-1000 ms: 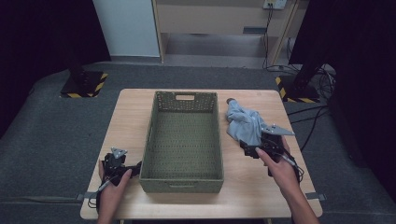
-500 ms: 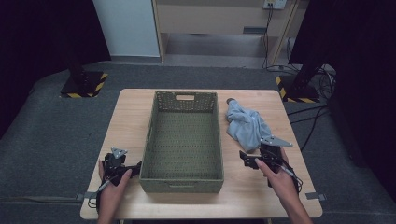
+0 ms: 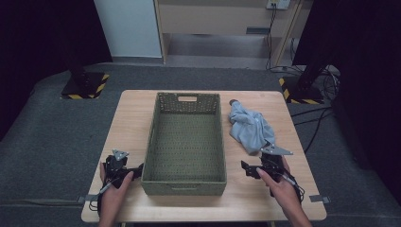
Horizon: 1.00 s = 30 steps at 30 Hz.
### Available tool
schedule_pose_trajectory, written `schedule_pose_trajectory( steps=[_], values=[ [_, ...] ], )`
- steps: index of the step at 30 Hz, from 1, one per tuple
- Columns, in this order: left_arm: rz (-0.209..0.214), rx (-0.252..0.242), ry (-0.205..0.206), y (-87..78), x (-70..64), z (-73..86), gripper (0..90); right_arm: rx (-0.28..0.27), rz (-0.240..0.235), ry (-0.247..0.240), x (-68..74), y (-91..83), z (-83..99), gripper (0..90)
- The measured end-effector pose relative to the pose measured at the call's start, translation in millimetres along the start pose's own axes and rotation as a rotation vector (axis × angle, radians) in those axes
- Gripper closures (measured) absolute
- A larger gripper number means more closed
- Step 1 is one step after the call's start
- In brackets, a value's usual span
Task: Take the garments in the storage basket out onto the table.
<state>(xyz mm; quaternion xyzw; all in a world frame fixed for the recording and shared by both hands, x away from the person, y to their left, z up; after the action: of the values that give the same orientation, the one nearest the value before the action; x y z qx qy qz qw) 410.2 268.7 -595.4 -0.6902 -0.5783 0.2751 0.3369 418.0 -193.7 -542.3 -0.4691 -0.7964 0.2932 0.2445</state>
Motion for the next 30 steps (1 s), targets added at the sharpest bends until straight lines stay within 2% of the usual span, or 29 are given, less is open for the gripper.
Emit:
schedule_pose_trajectory(
  steps=[5, 14, 30],
  values=[
    [0.000, 0.000, 0.000, 0.0, 0.0, 0.0, 0.0, 0.009, -0.013, 0.019, 3.5, 3.8, 6.6, 2.8],
    [0.000, 0.000, 0.000, 0.0, 0.0, 0.0, 0.0, 0.039, -0.027, 0.016, 11.4, 14.7, 19.8, 3.0],
    [0.000, 0.000, 0.000, 0.0, 0.0, 0.0, 0.0, 0.091, 0.014, -0.012, 14.1, 35.8, 30.5, 2.7]
  ],
)
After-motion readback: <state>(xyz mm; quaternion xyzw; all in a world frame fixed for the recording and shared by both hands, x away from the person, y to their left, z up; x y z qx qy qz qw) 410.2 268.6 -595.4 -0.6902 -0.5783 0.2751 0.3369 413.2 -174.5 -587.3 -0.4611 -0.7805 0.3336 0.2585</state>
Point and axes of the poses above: each handheld gripper's, and its own axes: y roughly forward along the jaws, z roughly out of its underside, x roughly to its left, the point moved 8 cm from there along y, roughly forward along the jaws, and after that the axes turned 6 degrees about x, right-handed, at the moved point
